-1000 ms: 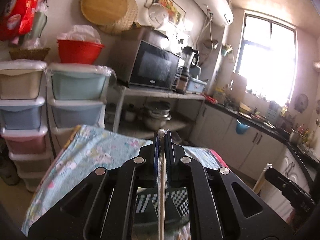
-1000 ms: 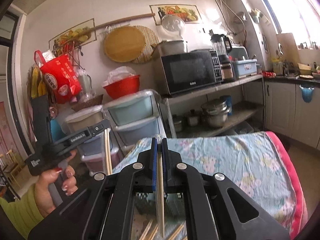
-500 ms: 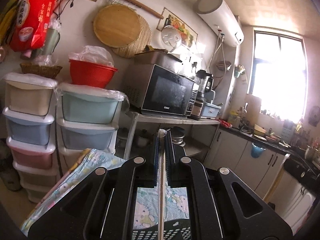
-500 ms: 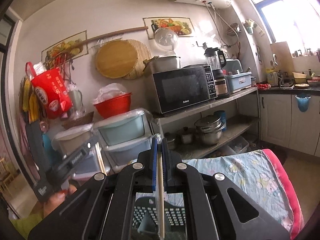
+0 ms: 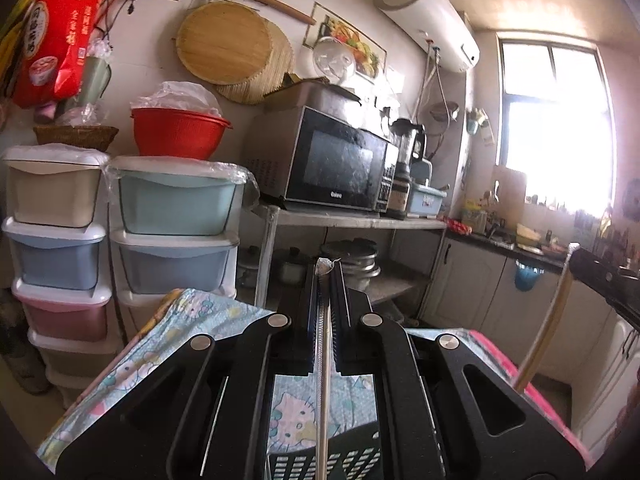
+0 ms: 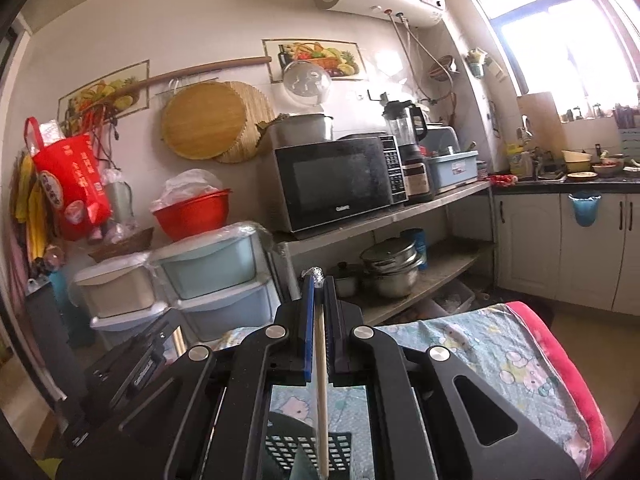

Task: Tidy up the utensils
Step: 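Lift the chopsticks with the left tool and lower them into the green caddy, then open the left tool to release the chopsticks into the caddy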

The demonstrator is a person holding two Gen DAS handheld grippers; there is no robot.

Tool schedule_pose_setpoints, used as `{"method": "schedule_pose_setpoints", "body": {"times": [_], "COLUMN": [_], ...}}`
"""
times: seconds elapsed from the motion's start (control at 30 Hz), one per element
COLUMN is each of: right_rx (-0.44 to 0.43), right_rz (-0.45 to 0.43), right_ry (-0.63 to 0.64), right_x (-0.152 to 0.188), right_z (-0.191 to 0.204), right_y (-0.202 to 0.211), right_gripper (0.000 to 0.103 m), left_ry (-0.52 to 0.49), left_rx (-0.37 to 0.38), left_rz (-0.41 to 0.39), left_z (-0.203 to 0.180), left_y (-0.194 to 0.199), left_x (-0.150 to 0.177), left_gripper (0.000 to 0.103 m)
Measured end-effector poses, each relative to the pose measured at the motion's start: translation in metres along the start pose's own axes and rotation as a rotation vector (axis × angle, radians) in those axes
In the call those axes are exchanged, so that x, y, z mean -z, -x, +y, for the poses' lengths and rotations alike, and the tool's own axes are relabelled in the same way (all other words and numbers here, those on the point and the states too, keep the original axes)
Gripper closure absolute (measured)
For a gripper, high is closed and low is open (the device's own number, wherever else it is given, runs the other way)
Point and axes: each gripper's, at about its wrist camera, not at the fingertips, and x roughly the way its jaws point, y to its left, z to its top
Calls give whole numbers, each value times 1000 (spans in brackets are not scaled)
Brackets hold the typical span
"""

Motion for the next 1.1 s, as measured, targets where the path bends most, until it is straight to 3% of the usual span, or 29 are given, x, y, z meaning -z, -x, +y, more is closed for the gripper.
{"method": "schedule_pose_setpoints", "body": {"times": [0.23, 0.63, 1.0, 1.1], "right_rx": [43, 34, 38, 41], "right_rz": [-21, 50, 81, 89], "right_ry": [3, -15, -34, -34], "right_x": [24, 42, 53, 54], "right_z": [-1, -1, -9, -11], "right_y": [-6, -12, 2, 7], "right_gripper": [98, 97, 83, 77], "left_ry": [-41, -61, -69, -67], "left_rx": [12, 22, 15, 14], "left_rz": [30, 84, 127, 137], "left_z": [-2, 1, 4, 7], "left_y": [-5, -7, -2, 0], "left_x": [16, 34, 45, 47], "left_gripper": [100, 99, 99, 92]}}
